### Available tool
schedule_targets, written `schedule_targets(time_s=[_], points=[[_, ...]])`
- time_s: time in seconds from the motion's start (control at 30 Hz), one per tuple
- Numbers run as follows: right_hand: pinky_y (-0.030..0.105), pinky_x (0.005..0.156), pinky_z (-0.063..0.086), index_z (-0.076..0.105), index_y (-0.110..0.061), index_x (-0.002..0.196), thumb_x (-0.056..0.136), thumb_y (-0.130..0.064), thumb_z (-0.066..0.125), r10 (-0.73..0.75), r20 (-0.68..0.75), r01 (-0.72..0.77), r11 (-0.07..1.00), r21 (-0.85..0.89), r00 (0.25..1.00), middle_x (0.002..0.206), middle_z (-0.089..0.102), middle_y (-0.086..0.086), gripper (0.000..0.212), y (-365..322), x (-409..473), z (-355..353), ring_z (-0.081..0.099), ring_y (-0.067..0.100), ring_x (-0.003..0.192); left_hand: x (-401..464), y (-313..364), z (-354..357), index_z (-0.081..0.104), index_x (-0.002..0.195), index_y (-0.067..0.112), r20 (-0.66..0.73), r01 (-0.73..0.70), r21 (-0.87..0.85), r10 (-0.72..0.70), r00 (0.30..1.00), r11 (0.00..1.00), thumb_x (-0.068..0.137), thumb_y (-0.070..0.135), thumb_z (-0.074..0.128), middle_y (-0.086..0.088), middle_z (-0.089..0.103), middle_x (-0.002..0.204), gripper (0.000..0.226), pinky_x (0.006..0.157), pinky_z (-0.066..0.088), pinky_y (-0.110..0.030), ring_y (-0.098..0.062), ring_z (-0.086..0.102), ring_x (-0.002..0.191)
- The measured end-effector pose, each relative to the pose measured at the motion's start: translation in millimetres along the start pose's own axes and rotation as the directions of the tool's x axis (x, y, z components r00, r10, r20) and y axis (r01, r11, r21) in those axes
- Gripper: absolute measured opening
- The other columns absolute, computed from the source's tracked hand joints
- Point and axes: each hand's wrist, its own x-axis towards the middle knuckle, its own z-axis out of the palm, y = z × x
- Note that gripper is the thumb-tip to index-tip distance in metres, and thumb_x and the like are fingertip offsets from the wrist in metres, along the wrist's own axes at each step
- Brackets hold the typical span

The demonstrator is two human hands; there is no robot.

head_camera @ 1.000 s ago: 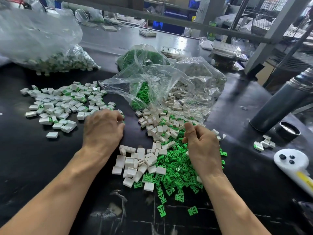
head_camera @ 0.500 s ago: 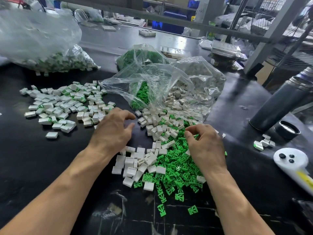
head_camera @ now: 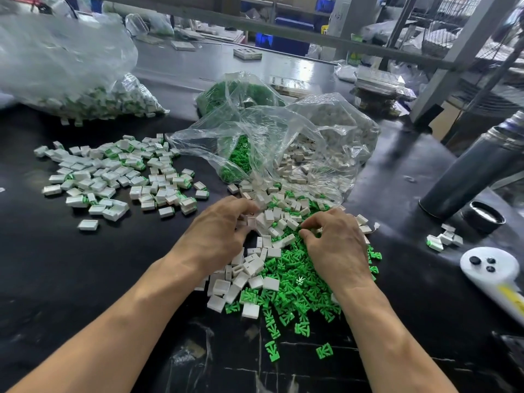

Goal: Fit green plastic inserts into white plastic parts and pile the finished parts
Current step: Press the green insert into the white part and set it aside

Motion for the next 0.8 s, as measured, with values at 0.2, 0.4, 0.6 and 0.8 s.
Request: schedule_targets(time_s=[0.2,0.4,0.6,0.8], points=[[0.031,0.084,0.035,0.075,-0.028,0.096,0.093,-0.034,0.074,-0.006,-0.035,0.006,1.0,0.012,0.999,0.102,0.061,-0.004,0.007,-0.2,-2.2,0.6,0.051,0.02,0.104,-2.5,0.9,-3.8,0.065,0.119,0.035,-0.018,0.091,0.037,-0.09,0.996,0.995,0.092,0.029,0.074,0.019,0.058,0.114,0.029,0.1,0.049,-0.034,-0.005,0.057,0.107],[0.031,0.087,0.039,0.075,-0.031,0.103,0.092,-0.037,0.075,-0.018,-0.019,0.018,1.0,-0.01,1.0,0.107,0.06,-0.004,0.013,-0.4,-2.6,-0.1,0.048,0.016,0.103,-0.5,-2.2,-7.3,0.064,0.097,0.038,-0.057,0.164,0.084,-0.16,0.986,0.983,0.085,0.039,0.081,0.019,0.055,0.098,0.02,0.091,0.049,-0.032,-0.008,0.057,0.097],[0.03,0.083,0.035,0.075,-0.025,0.097,0.095,-0.034,0.073,-0.017,-0.035,0.016,1.0,-0.012,0.999,0.102,0.059,-0.004,0.01,0.5,-2.1,1.6,0.043,0.013,0.096,-0.1,-3.6,-5.0,0.066,0.083,0.033,-0.088,0.19,0.091,-0.182,0.979,0.978,0.088,0.039,0.078,0.018,0.064,0.085,0.015,0.081,0.053,-0.033,-0.002,0.06,0.083],[0.029,0.08,0.036,0.066,-0.025,0.096,0.097,-0.032,0.069,-0.028,-0.079,0.035,0.995,0.091,0.996,0.092,0.056,-0.009,0.008,-0.6,-2.5,0.0,0.049,0.013,0.091,0.1,-1.7,-6.5,0.068,0.086,0.034,-0.114,0.153,-0.143,-0.169,0.979,0.978,0.09,0.038,0.076,0.019,0.07,0.076,0.01,0.063,0.05,-0.02,0.007,0.064,0.069]])
